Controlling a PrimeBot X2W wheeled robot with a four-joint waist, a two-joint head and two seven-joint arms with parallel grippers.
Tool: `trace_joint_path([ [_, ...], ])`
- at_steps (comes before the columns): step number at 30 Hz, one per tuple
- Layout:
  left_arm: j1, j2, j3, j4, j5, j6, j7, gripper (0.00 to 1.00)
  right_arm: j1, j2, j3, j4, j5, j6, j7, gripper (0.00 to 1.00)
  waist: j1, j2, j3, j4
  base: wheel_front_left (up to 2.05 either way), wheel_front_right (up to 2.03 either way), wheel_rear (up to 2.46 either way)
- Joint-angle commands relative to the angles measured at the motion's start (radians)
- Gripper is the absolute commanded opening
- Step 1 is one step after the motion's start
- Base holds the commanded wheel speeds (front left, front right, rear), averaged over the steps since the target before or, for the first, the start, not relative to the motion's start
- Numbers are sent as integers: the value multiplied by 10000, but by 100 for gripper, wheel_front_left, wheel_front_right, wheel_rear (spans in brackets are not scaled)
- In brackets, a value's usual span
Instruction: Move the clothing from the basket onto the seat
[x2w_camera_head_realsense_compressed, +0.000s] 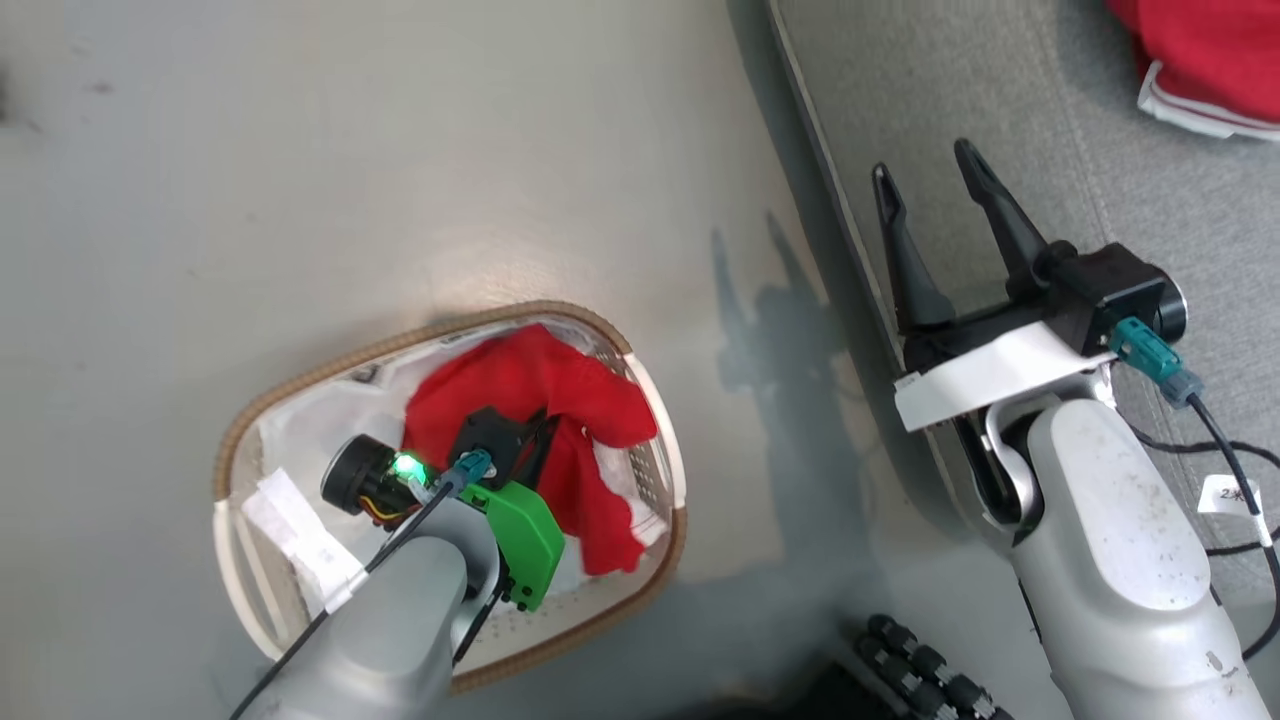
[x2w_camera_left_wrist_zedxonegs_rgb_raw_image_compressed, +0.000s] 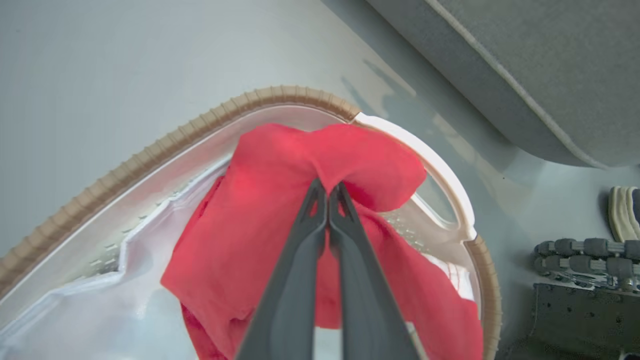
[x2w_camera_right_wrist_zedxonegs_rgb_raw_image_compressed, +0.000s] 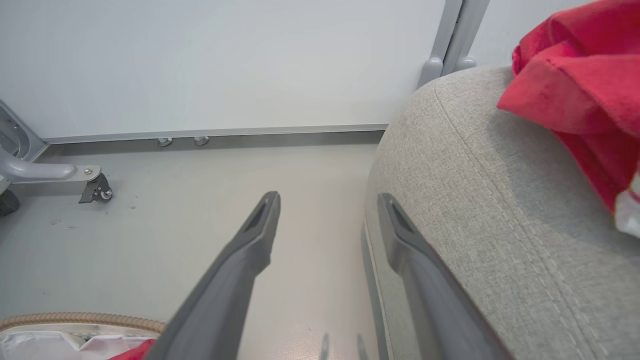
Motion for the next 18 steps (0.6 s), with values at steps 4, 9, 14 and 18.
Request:
trace_joint_path([
  [4,837,17,574,-803,201,-4,-10,0,514,-183,26,274,10,-14,-19,100,0,0,-1859,861,0,0,0],
  [9,1702,-36,1310,-1753,488,-3,-8,0,1039,-278,9,500,85,-14,-19,100,0,0,-2873,1233,0,0,0],
  [14,2393,-93,1929,-2606,786,-20,-8,0,1581,-344,-118,590,126,-14,-19,100,0,0,-3716,1552,0,0,0],
  [18,2836,-173,2429,-3319,1009,-30,-8,0,1953,-363,-116,726,143,-14,-18,100,0,0,-4279,1693,0,0,0],
])
